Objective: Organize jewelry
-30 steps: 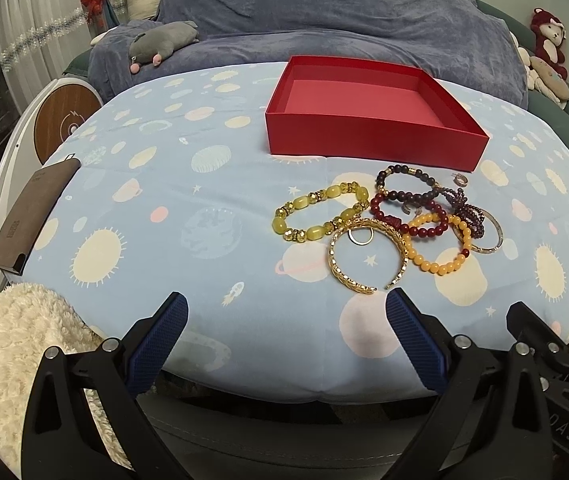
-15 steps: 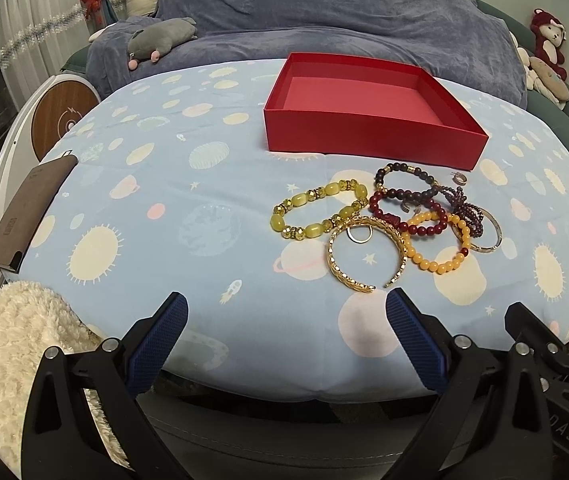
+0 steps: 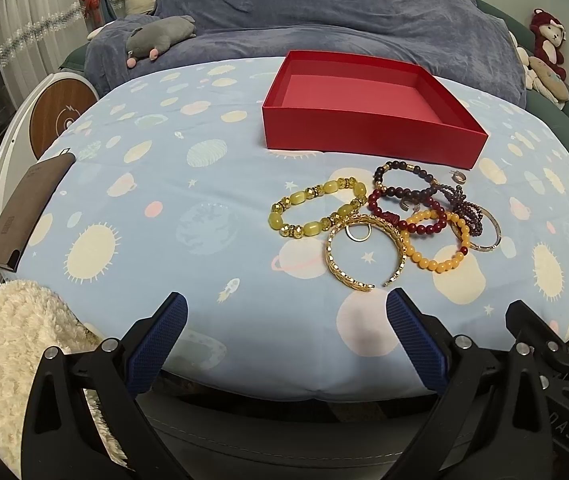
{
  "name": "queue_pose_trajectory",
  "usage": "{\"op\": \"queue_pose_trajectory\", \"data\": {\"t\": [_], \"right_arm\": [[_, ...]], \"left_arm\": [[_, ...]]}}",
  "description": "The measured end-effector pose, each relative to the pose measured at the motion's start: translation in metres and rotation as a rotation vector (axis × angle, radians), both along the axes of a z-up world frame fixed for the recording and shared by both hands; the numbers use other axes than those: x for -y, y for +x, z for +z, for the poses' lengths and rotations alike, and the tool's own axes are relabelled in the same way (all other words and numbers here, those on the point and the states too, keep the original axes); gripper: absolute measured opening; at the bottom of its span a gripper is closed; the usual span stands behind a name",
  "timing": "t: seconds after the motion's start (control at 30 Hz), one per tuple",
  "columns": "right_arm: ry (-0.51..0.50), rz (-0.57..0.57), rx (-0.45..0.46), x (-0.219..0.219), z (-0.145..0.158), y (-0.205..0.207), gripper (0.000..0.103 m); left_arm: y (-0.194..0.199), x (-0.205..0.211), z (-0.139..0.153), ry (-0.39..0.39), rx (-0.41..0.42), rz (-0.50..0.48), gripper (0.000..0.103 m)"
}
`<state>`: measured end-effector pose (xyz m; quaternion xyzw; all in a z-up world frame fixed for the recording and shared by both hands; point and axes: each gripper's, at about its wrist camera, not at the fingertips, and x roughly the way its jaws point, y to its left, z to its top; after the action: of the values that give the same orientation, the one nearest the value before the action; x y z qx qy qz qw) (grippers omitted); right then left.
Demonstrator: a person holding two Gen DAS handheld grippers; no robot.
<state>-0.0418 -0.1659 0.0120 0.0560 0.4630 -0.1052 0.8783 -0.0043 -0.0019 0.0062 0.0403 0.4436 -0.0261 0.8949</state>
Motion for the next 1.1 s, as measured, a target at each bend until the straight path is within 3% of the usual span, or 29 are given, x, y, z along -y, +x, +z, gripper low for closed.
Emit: {"op": "queue_pose_trajectory", "data": {"t": [1.1], "right_arm": [[-0.002, 0.000, 0.000, 0.0007, 0.0001, -0.0004, 0.096]], "left_arm": [[-0.0011, 0.0005, -0.0028, -0.002, -0.007, 0.000, 0.095]]}}
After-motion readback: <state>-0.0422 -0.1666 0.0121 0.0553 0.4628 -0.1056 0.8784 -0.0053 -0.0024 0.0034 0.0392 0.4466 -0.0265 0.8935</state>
